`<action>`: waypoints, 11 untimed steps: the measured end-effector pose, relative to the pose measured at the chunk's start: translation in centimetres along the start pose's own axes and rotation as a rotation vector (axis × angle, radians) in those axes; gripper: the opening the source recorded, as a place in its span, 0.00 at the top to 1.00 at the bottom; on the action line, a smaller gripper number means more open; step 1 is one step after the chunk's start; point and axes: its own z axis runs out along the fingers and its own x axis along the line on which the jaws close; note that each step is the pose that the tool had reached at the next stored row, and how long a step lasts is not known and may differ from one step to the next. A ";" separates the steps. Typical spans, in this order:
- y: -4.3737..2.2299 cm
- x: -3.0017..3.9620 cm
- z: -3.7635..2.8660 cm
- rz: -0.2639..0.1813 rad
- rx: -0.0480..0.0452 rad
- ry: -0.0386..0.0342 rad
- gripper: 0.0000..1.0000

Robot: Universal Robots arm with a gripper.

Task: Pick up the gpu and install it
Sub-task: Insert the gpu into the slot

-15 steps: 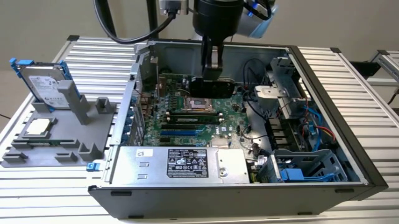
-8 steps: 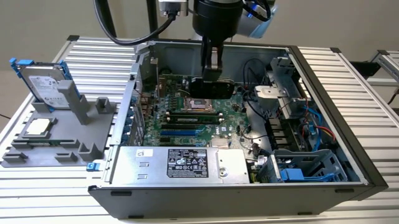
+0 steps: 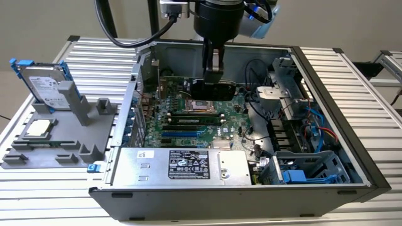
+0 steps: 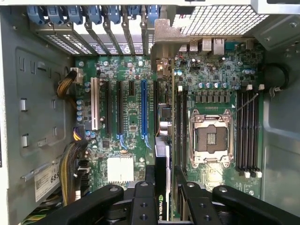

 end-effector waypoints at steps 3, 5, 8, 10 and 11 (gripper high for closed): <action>0.00 0.00 0.03 0.000 0.0000 -0.0001 1.00; 0.00 0.00 0.03 0.000 0.0001 -0.0001 1.00; 0.00 0.00 0.04 0.000 0.0000 -0.0001 1.00; 0.00 0.00 0.13 0.000 0.0002 -0.0005 1.00; 0.00 0.00 0.16 0.000 0.0001 -0.0002 1.00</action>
